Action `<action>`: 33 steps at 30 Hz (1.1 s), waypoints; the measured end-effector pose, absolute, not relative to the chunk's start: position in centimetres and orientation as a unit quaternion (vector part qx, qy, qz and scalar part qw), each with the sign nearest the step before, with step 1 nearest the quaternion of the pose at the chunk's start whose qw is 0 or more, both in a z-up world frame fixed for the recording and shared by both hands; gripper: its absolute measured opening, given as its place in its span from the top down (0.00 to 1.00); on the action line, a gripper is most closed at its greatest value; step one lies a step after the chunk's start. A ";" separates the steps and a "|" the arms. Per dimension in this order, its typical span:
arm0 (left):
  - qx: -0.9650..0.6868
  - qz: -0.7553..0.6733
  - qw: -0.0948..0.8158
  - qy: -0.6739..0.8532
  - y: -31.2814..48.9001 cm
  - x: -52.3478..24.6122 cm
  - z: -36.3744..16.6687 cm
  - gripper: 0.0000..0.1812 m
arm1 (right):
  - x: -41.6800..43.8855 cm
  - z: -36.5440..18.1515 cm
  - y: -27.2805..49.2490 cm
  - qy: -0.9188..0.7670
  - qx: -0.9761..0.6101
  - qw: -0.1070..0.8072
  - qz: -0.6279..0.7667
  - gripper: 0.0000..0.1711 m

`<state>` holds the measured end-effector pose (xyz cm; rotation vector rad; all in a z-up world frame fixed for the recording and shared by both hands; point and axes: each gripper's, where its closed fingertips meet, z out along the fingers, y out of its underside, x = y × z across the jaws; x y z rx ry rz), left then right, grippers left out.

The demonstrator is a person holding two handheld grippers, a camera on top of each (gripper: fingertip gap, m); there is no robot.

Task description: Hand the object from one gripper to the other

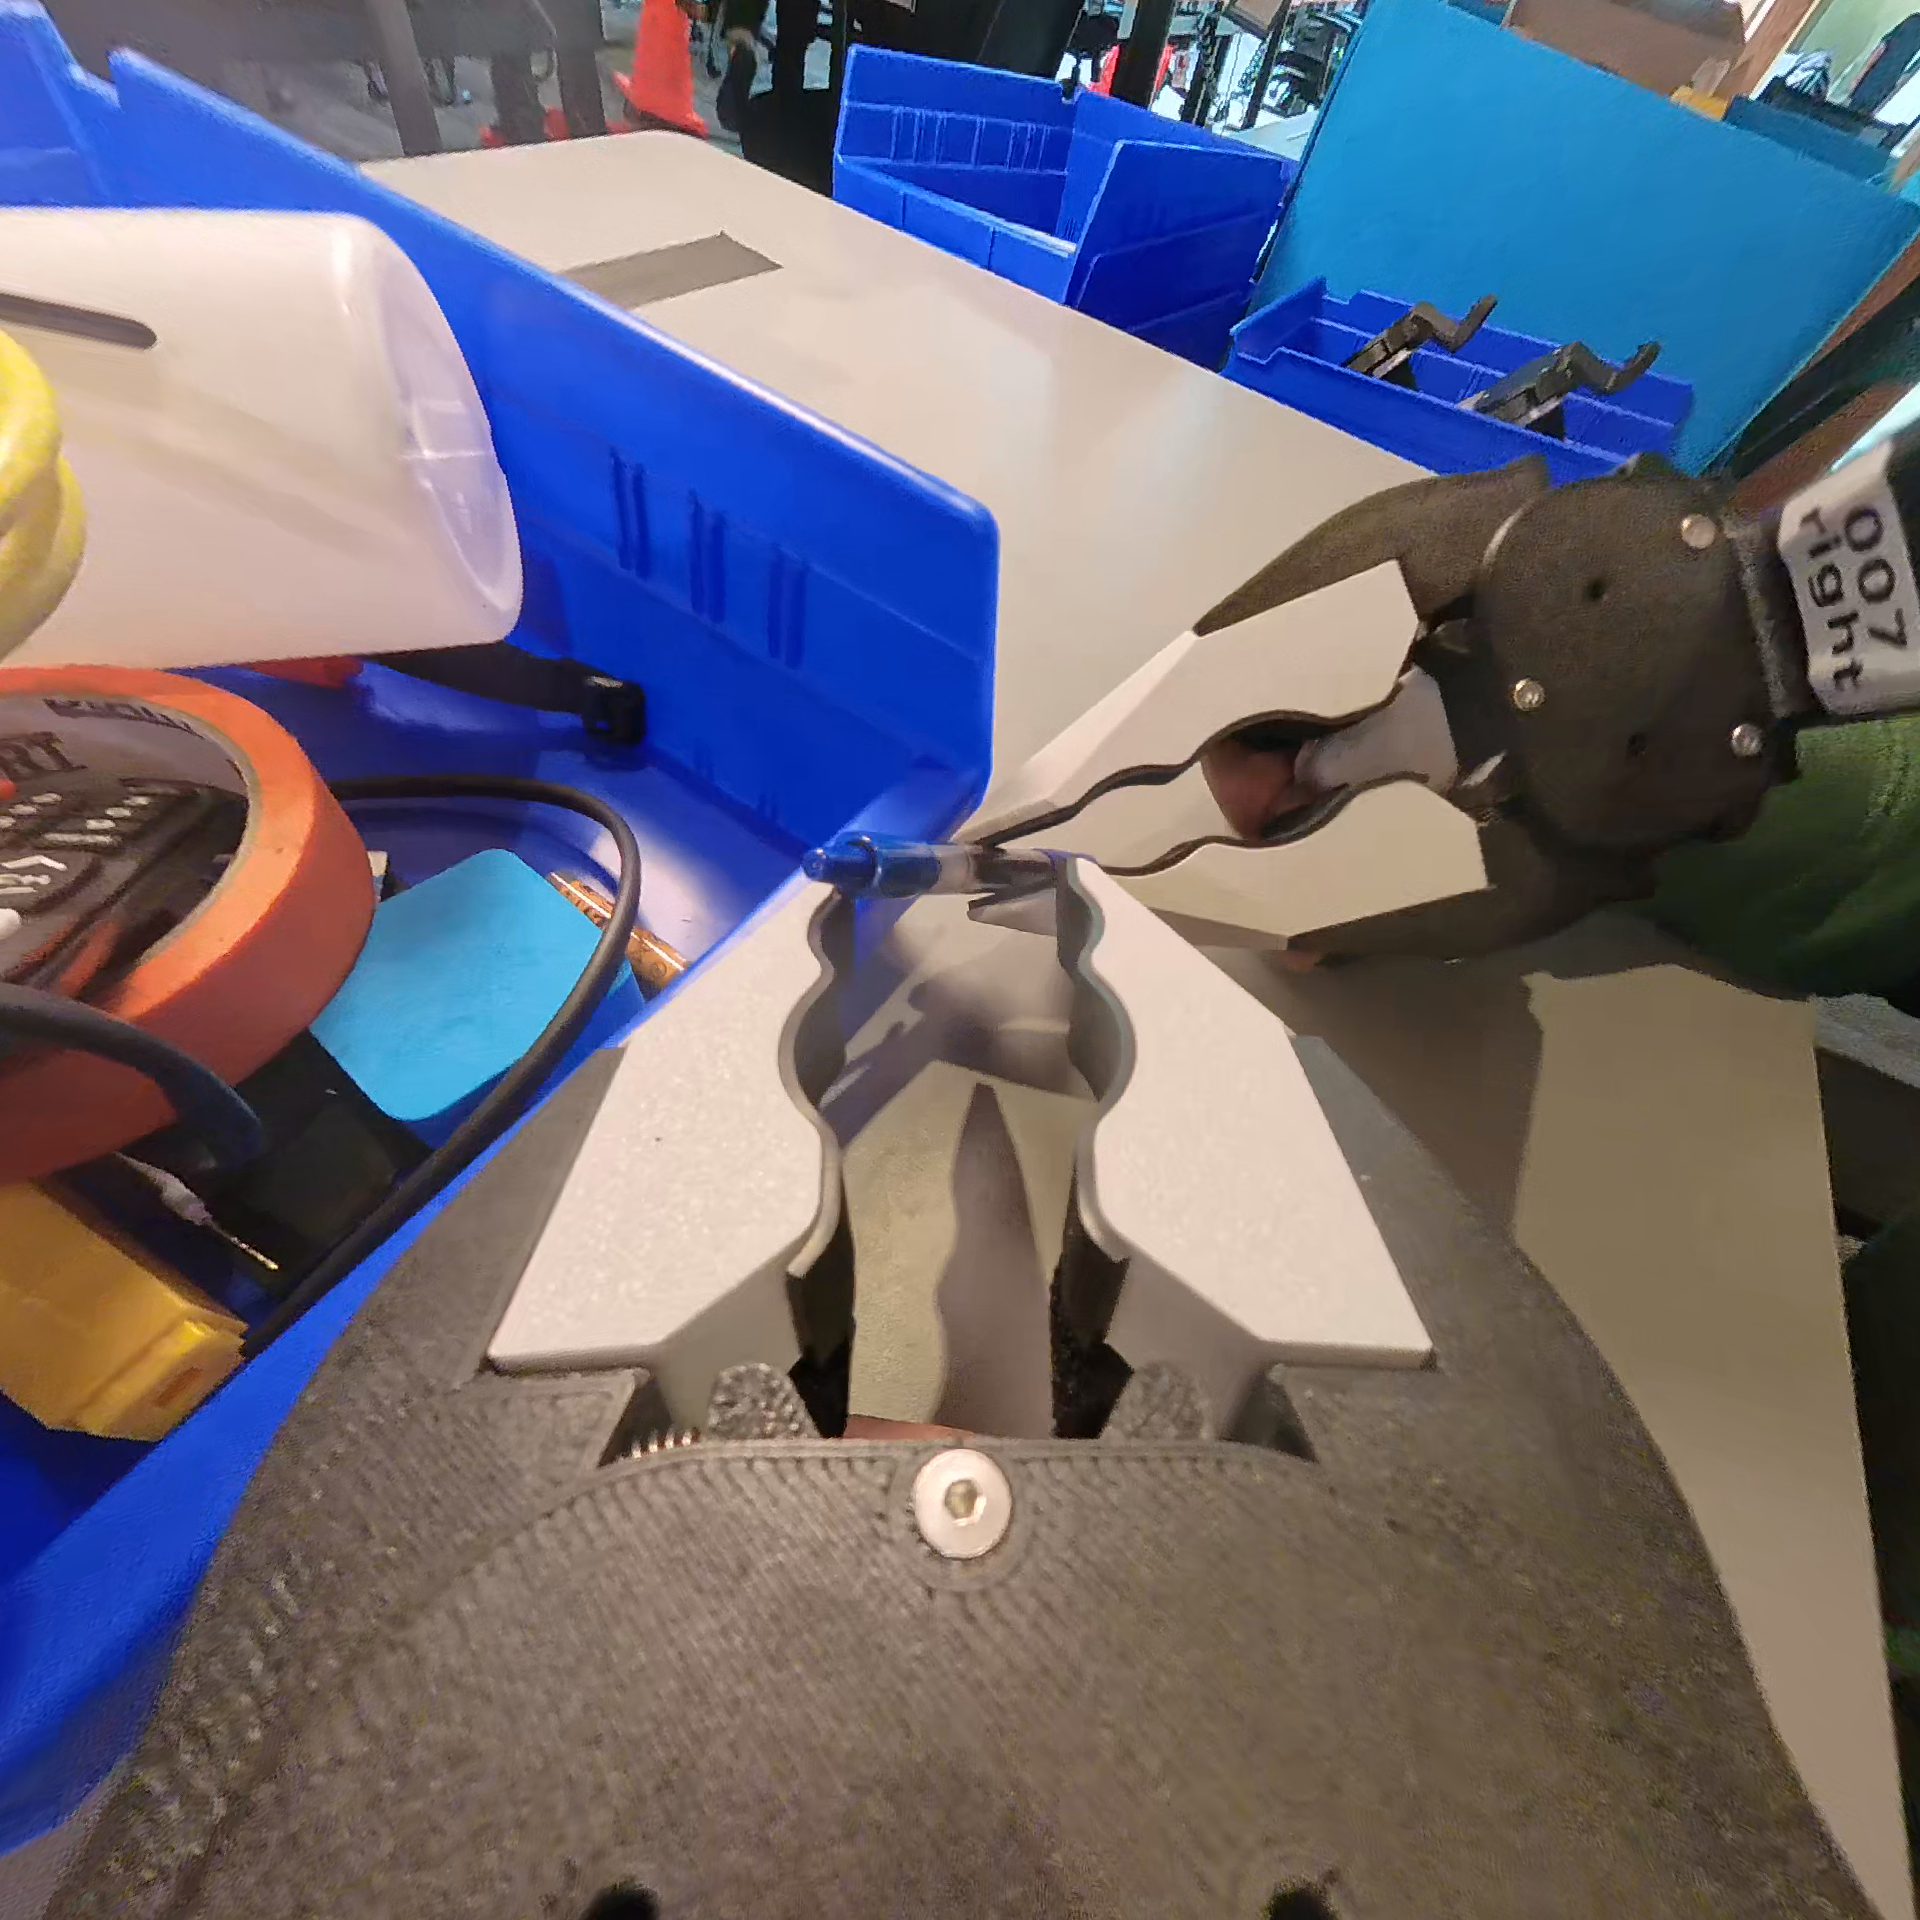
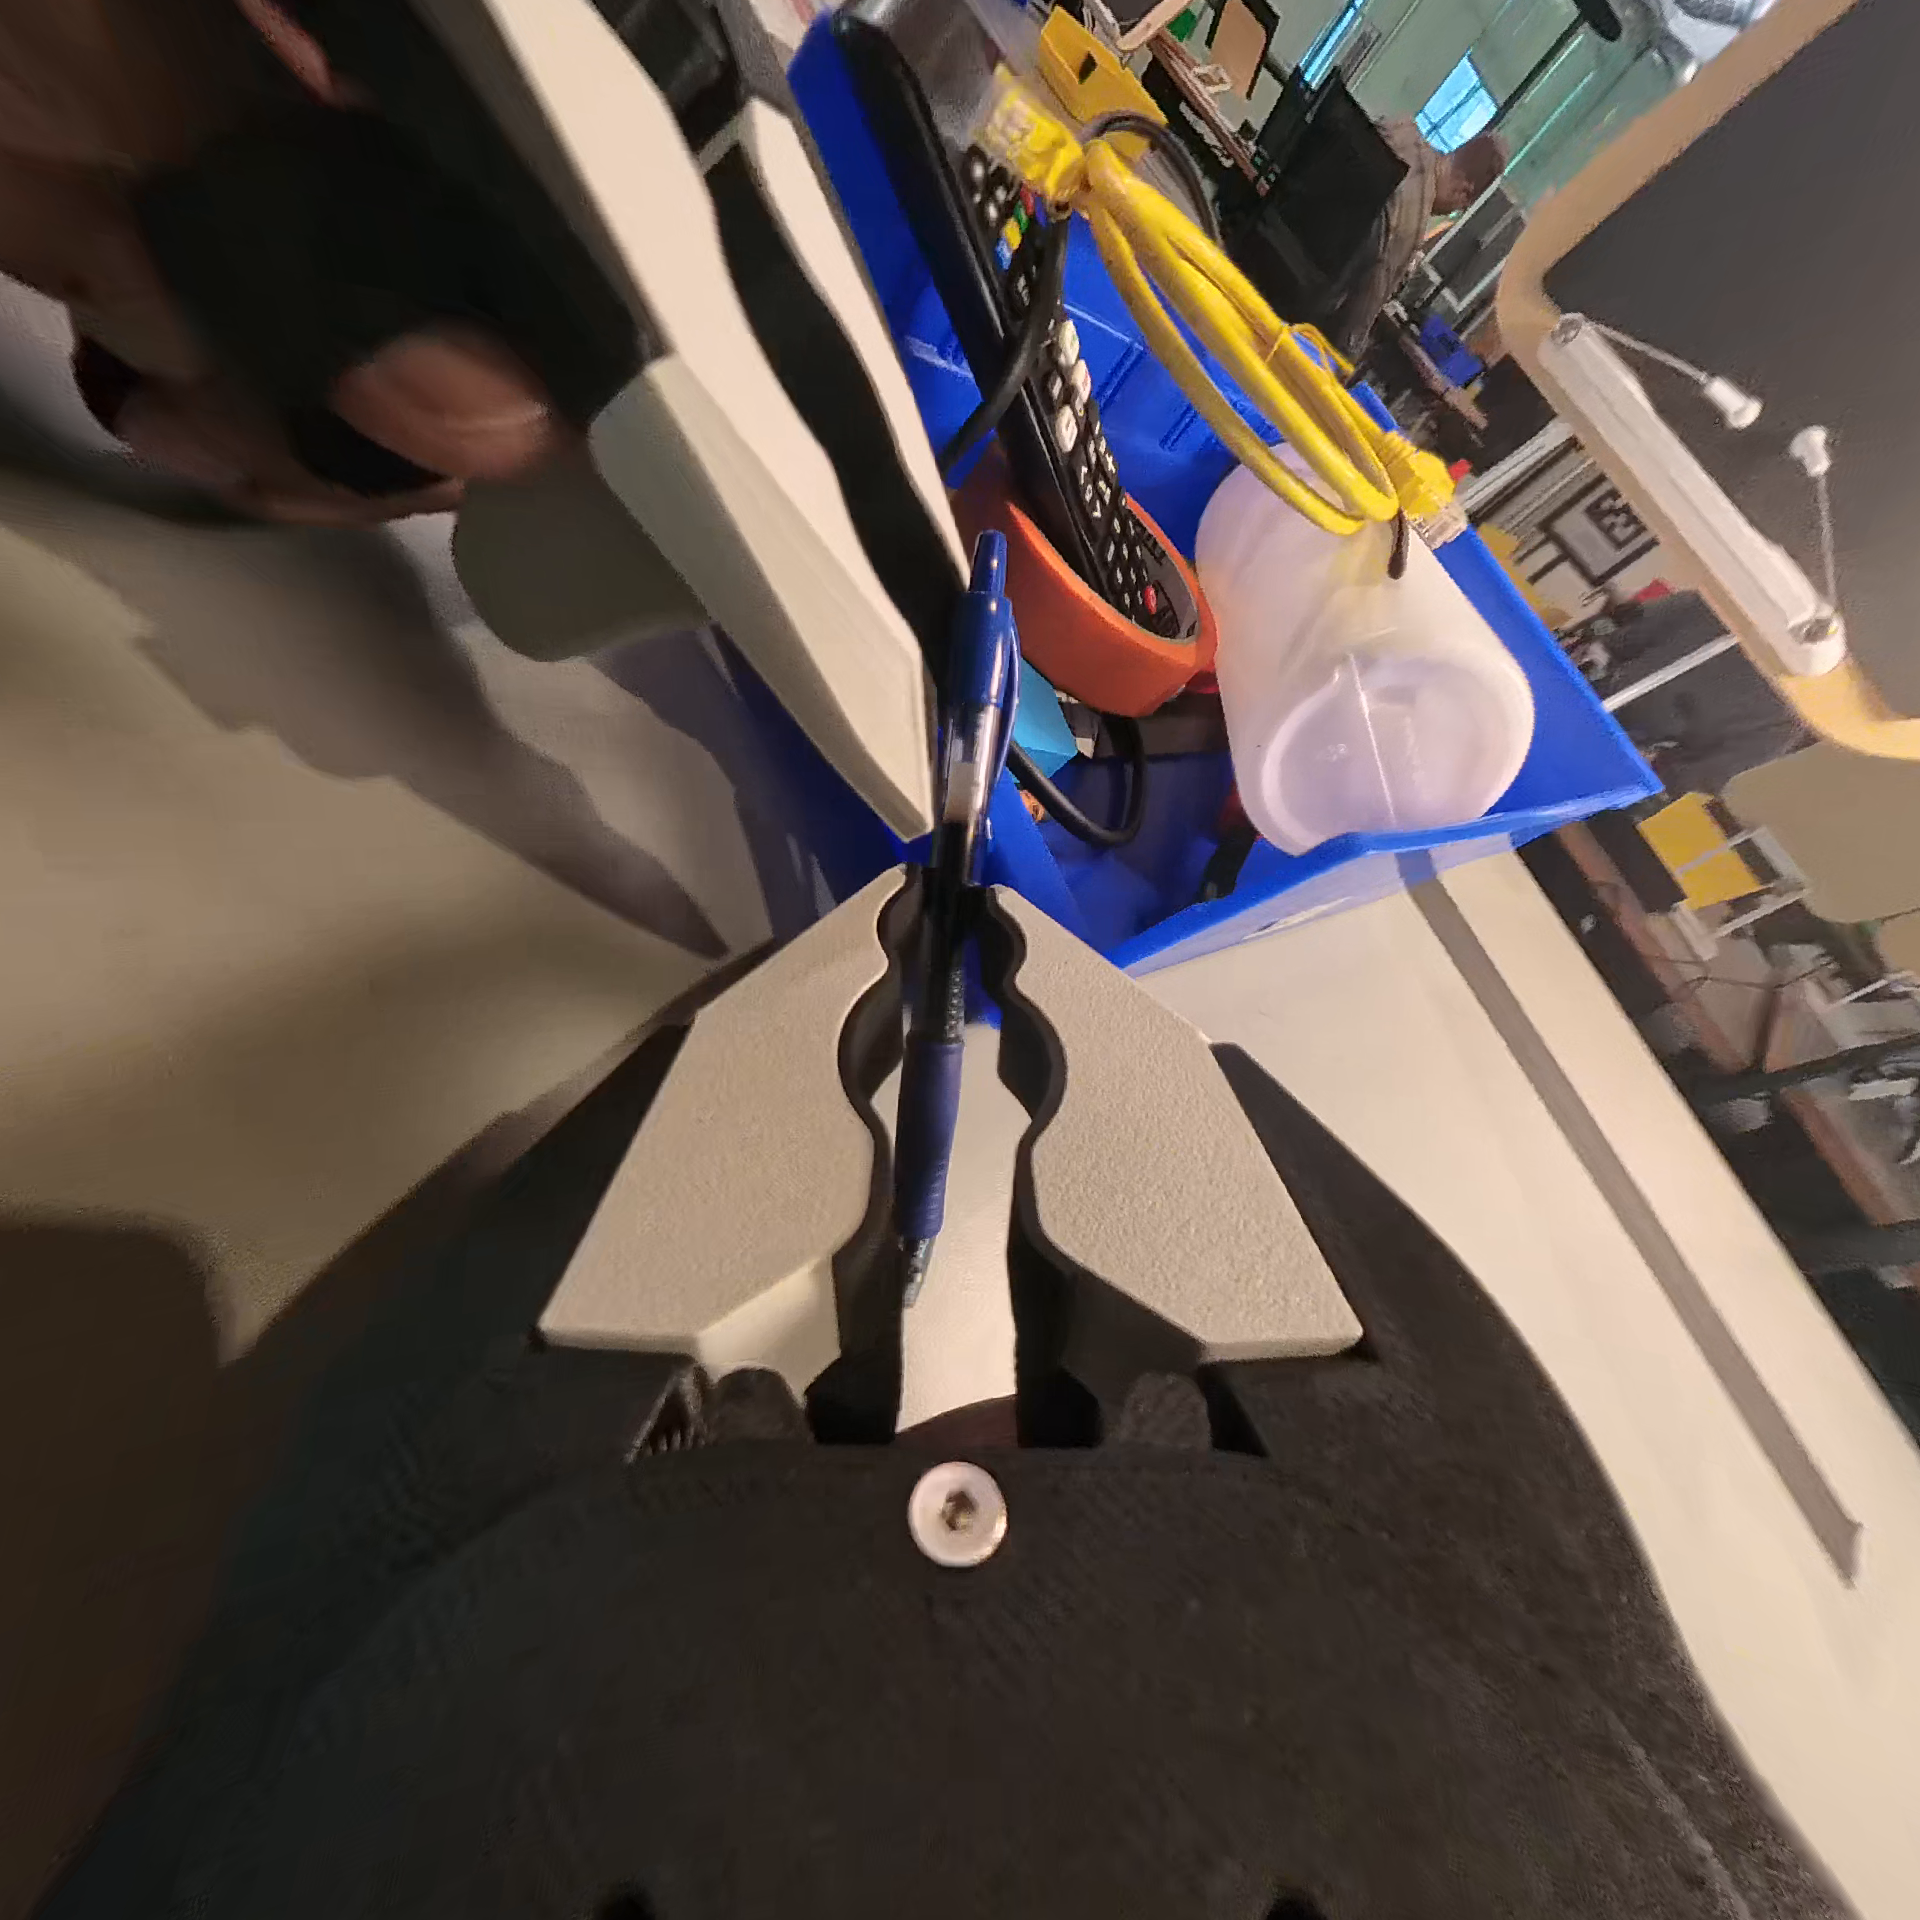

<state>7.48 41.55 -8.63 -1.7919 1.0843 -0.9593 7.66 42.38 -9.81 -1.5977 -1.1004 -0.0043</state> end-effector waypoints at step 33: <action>-0.702 -0.488 0.368 0.366 41.4 7.1 -7.0 0.92 | 7.9 -7.2 42.3 -0.493 -0.590 0.633 -0.089 0.84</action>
